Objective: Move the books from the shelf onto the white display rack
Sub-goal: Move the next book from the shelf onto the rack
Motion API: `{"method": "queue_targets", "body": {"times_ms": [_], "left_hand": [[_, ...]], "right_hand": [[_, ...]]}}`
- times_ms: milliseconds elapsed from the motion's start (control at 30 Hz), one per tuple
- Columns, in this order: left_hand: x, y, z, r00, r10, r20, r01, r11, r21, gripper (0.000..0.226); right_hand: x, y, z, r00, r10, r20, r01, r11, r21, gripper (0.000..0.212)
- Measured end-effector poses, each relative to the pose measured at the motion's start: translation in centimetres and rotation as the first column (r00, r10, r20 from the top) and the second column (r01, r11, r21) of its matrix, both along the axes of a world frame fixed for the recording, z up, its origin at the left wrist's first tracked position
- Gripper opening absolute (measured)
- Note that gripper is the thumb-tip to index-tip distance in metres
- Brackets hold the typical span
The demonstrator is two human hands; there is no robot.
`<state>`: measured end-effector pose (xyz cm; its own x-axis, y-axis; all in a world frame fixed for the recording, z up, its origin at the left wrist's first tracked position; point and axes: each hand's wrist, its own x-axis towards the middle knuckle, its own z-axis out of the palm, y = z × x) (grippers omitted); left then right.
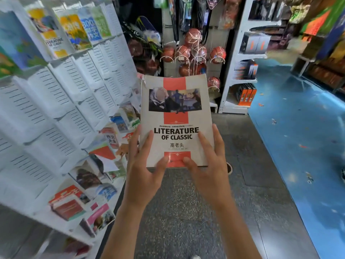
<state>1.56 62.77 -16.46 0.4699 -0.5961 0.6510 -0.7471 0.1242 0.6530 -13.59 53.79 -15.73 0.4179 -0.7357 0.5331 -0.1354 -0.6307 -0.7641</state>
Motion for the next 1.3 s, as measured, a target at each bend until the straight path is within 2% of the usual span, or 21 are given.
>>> {"method": "queue_targets", "body": {"times_ms": [233,567,667,967,1300], "left_hand": [[3.6,-13.6,2.4,0.996,0.085,-0.011,-0.085,0.995,-0.056,0.068],[10.9,-25.2,0.6,0.981,0.194,-0.031,-0.195,0.980,-0.031,0.068],[13.6,-29.5,0.5,0.983,0.185,0.008,-0.185,0.981,-0.060,0.064],[27.2,-46.6,2.5,0.993,0.110,-0.029,-0.113,0.985,-0.132,0.064],[37.8,-59.9,2.4,0.996,0.082,-0.017,-0.084,0.993,-0.080,0.065]], "right_hand": [[4.6,-15.0,3.1,0.998,0.062,-0.019,-0.063,0.996,-0.067,0.069],[12.9,-28.2,1.6,0.978,0.182,-0.101,-0.189,0.980,-0.066,0.069],[16.1,-32.4,0.9,0.977,0.183,-0.106,-0.193,0.977,-0.088,0.067],[28.5,-48.4,3.7,0.988,0.133,-0.084,-0.141,0.984,-0.105,0.066],[38.7,-61.5,3.2,0.990,0.113,-0.087,-0.118,0.992,-0.055,0.067]]}}
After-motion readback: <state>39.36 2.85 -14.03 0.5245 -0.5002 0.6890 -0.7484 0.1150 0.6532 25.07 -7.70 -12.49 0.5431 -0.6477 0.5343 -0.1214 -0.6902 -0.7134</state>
